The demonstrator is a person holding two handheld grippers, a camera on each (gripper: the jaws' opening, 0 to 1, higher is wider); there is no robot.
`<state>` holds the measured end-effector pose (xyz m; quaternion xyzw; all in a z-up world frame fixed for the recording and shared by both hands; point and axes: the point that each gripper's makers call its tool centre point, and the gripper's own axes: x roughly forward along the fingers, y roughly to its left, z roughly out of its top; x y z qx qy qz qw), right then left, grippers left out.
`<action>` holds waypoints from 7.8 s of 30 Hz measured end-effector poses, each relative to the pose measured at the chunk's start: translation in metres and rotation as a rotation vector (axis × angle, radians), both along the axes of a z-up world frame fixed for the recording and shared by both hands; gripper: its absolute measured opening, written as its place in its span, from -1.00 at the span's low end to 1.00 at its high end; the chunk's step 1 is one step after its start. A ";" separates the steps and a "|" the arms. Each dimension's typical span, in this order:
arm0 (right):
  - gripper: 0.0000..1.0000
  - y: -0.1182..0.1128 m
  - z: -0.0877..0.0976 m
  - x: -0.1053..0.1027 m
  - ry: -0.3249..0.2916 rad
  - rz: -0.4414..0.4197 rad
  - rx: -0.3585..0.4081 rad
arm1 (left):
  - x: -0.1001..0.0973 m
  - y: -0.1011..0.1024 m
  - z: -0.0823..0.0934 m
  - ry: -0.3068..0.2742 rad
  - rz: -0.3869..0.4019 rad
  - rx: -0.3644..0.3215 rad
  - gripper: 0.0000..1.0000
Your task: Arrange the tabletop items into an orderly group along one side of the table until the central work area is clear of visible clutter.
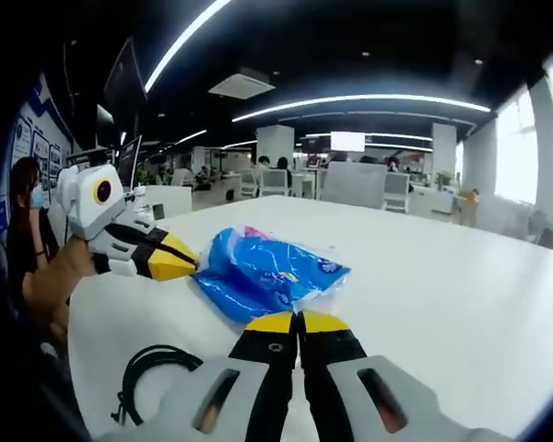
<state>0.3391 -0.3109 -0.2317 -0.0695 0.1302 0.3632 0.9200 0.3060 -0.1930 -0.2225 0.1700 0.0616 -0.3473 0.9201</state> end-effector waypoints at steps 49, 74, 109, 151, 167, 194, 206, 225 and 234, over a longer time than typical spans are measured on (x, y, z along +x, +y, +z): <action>-1.00 -0.053 -0.018 0.008 0.032 -0.070 0.006 | 0.020 -0.053 -0.022 0.041 -0.106 -0.037 -1.00; -1.00 -0.052 -0.067 0.012 0.091 -0.079 -0.013 | 0.019 -0.052 -0.078 0.133 -0.084 0.036 -1.00; -0.91 -0.027 -0.031 0.000 0.029 -0.053 -0.028 | 0.017 0.029 -0.064 0.125 0.018 -0.003 -0.72; -0.78 0.050 -0.018 -0.002 -0.032 0.084 -0.063 | 0.021 0.125 -0.075 0.149 0.184 0.116 -0.01; -0.77 0.084 -0.025 -0.005 -0.038 0.163 -0.103 | 0.016 0.144 -0.086 0.170 0.224 0.113 -0.02; -0.76 0.137 -0.050 -0.014 -0.099 0.328 -0.286 | 0.016 0.140 -0.091 0.170 0.226 0.149 -0.10; -0.76 0.157 -0.057 -0.016 -0.169 0.401 -0.413 | 0.022 0.140 -0.088 0.172 0.245 0.166 -0.14; -0.77 0.173 -0.070 -0.005 -0.199 0.480 -0.527 | 0.032 0.136 -0.087 0.175 0.235 0.212 -0.32; -0.78 0.183 -0.079 0.001 -0.194 0.494 -0.542 | 0.032 0.134 -0.091 0.192 0.231 0.211 -0.48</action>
